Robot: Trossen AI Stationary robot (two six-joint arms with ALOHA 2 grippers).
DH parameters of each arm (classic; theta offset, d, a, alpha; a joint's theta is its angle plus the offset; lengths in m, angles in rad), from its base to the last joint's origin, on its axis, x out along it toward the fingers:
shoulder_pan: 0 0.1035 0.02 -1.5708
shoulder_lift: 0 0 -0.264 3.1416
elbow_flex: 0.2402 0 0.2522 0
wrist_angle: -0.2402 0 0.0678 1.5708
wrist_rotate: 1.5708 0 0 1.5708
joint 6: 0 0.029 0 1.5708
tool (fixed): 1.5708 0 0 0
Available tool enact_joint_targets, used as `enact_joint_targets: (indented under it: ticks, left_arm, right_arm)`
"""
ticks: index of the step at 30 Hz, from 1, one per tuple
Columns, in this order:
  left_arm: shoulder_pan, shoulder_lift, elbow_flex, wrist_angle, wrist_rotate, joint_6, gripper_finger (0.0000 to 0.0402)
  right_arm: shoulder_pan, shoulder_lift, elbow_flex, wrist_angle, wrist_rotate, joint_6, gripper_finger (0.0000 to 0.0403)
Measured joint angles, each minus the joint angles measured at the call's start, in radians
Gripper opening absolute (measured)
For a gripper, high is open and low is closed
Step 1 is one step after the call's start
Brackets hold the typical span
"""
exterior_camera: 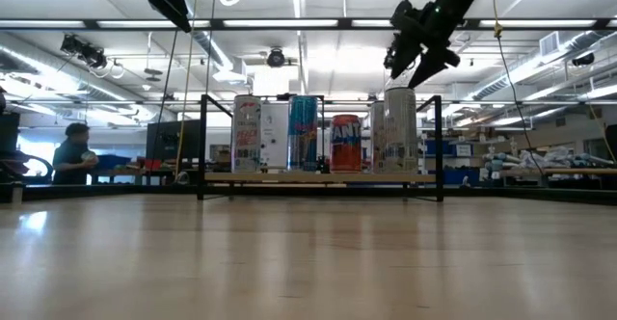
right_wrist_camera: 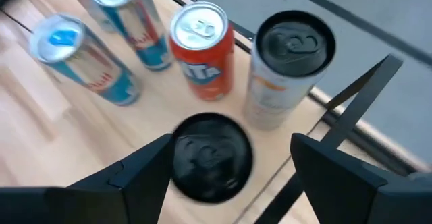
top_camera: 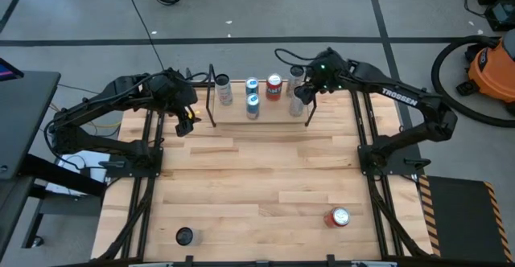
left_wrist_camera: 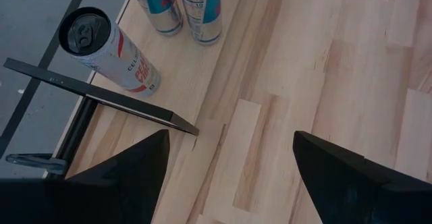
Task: Place canned beverage on shelf
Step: Put the white yellow soda can on the shelf aligned with the other white yellow soda can
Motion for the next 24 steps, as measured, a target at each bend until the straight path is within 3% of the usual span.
enact_joint_targets:
  ticks: [4,13,24]
  left_arm:
    - [0.0,0.0,0.0,0.0,0.0,0.0,0.0316]
    - [0.0,0.0,0.0,0.0,0.0,0.0,0.0316]
    - [0.0,0.0,0.0,0.0,0.0,0.0,0.0316]
  right_arm:
    - [0.04,-0.015,0.0,-0.011,0.015,0.097,0.0305]
    - [0.129,0.026,0.0,-0.032,0.161,0.222,0.0305]
    - [0.144,0.046,0.0,-0.03,0.211,0.308,0.0305]
